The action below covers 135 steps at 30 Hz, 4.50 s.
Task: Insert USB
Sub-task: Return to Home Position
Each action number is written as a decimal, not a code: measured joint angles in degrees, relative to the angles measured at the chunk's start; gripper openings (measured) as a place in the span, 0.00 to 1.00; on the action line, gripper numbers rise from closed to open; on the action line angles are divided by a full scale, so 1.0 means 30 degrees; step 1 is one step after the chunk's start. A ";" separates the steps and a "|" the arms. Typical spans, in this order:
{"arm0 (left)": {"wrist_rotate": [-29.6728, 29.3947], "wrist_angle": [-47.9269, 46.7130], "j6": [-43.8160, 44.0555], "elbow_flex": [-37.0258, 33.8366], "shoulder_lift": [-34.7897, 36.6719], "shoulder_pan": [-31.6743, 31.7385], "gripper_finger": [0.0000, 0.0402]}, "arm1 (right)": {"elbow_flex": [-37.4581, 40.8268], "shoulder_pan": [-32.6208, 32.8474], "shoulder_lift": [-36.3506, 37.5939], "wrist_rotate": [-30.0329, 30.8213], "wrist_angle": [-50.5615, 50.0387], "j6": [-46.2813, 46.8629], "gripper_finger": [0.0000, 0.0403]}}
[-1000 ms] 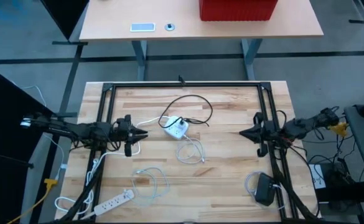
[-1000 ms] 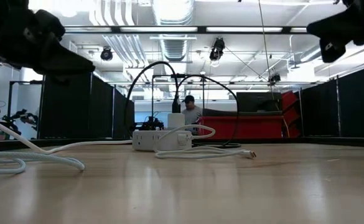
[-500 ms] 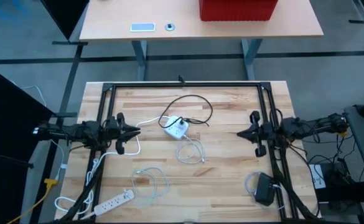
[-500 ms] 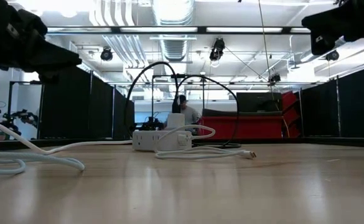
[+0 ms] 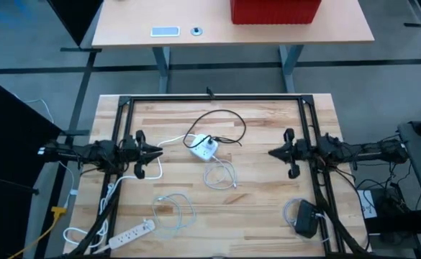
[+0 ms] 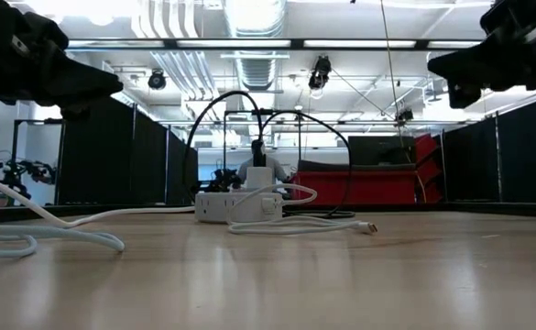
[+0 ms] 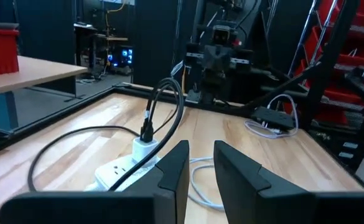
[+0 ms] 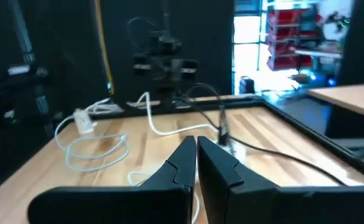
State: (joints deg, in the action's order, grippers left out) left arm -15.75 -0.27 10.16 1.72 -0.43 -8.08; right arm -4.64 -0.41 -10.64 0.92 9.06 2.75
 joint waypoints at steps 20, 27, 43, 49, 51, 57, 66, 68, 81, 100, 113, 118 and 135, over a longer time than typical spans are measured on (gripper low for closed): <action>0.0347 0.0255 -0.0938 -0.0102 -0.0018 0.0007 0.16 | 0.0298 0.2385 0.3525 0.3617 -0.3993 -0.0726 0.00; -0.0120 0.1182 -0.2261 -0.0438 0.0144 0.0007 0.16 | 0.0050 0.2385 0.3545 0.2660 -0.5695 -0.0402 0.00; -0.1583 0.1290 -0.2709 -0.0419 -0.1212 0.0022 0.16 | 0.1352 0.2378 0.2548 0.1333 -0.2480 -0.0132 0.00; -0.1580 0.1305 -0.2713 -0.0415 -0.1803 0.0007 0.16 | 0.1352 0.2378 0.1896 0.1350 -0.2478 0.2744 0.00; -0.1579 0.1318 -0.2719 -0.0415 -0.1896 0.0007 0.16 | 0.1352 0.2378 0.1840 0.1344 -0.2485 0.2625 0.00; -0.1579 0.1325 -0.2713 -0.0415 -0.2414 0.0007 0.16 | 0.1352 0.2378 0.1864 0.1350 -0.2479 0.2431 0.00; -0.1580 0.1343 -0.2720 -0.0415 -0.3025 0.0007 0.16 | 0.1352 0.2378 0.1817 0.1358 -0.2462 0.2438 0.00; -0.1572 0.1333 -0.2720 -0.0415 -0.3140 0.0007 0.16 | 0.1352 0.2378 0.1803 0.1364 -0.2442 0.2438 0.00; -0.1565 0.1348 -0.2720 -0.0415 -0.3789 0.0007 0.16 | 0.1352 0.2339 0.2701 0.1191 -0.2471 0.2438 0.00; -0.1565 0.1348 -0.2720 -0.0408 -0.4047 0.0007 0.16 | 0.1345 0.0017 0.3543 0.1212 -0.1917 0.2438 0.00; -0.1565 0.1348 -0.2720 -0.0408 -0.4131 0.0007 0.16 | 0.1345 -0.0023 0.3551 0.1197 -0.1917 0.2438 0.00; -0.1565 0.1348 -0.2720 -0.0408 -0.4136 0.0007 0.16 | 0.1345 -0.0041 0.3551 0.1197 -0.1916 0.2438 0.00; -0.0088 0.1129 -0.3604 -0.0401 -0.3704 0.0679 0.16 | 0.1345 -0.1140 0.3551 0.1197 -0.1917 0.2438 0.00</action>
State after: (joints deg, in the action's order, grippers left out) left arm -16.01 3.11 -0.65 0.51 -11.54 -6.04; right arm -0.60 -3.83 0.01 4.51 3.31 10.07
